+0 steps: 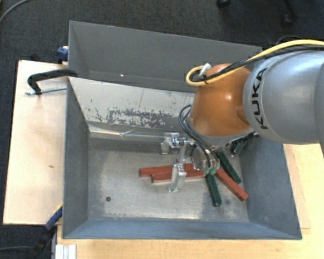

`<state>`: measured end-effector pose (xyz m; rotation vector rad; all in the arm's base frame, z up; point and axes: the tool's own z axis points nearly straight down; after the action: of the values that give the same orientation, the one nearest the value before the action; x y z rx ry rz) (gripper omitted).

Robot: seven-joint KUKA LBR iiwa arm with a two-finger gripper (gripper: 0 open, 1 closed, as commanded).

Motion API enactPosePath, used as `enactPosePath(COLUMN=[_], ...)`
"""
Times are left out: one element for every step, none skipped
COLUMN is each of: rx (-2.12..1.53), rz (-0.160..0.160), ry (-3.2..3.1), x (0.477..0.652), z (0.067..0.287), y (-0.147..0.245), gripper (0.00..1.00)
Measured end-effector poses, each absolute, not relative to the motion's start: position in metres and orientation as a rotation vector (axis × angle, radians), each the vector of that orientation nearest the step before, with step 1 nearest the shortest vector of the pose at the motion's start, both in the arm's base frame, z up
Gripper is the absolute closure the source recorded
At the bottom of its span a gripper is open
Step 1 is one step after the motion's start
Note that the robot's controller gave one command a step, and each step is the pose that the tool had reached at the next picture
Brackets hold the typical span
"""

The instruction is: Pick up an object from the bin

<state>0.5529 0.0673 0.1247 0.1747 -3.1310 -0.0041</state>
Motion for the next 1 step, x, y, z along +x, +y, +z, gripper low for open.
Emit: enactPosePath(rx=[0.304], rz=[-0.003], ry=[-3.123], x=[0.5557], z=[0.0678], y=[0.0827], gripper=[0.0])
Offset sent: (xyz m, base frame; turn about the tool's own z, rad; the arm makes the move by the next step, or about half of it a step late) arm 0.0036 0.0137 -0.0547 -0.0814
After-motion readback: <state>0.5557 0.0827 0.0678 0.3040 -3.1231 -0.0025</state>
